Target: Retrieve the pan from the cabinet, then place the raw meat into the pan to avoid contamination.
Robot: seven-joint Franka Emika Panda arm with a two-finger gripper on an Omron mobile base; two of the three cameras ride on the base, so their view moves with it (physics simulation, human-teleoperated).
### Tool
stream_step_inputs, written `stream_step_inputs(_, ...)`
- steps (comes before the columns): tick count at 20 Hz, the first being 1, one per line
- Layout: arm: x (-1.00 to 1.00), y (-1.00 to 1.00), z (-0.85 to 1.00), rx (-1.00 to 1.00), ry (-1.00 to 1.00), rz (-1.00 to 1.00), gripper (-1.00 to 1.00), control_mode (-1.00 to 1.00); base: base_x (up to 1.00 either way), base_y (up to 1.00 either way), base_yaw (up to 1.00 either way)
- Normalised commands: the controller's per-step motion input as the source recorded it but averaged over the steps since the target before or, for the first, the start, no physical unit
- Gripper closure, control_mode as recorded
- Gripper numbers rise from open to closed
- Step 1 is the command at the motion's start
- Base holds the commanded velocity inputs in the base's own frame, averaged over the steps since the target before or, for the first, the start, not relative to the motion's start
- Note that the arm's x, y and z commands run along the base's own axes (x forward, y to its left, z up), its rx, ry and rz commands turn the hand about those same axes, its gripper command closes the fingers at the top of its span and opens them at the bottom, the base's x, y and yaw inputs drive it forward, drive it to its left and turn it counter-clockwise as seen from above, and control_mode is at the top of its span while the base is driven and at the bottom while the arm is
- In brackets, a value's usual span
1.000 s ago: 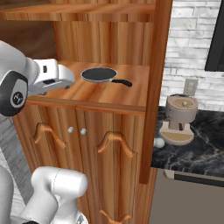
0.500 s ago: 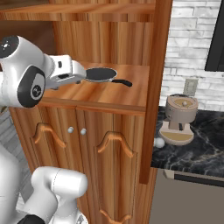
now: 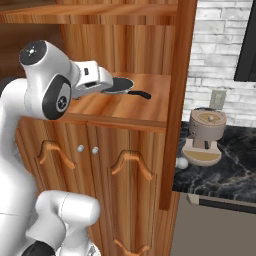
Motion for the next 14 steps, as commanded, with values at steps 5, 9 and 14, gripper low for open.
stream_step_inputs(5,0.14,-0.25,-0.05,0.0,-0.05,0.05,-1.0,-1.0,0.0,0.0,0.0)
stream_step_inputs(9,0.15,-0.23,-0.05,0.0,-0.04,0.05,-1.0,-1.0,0.0,0.0,0.0)
stream_step_inputs(14,0.31,-0.13,-0.04,0.0,0.0,0.05,-1.0,-1.0,0.0,0.0,0.0)
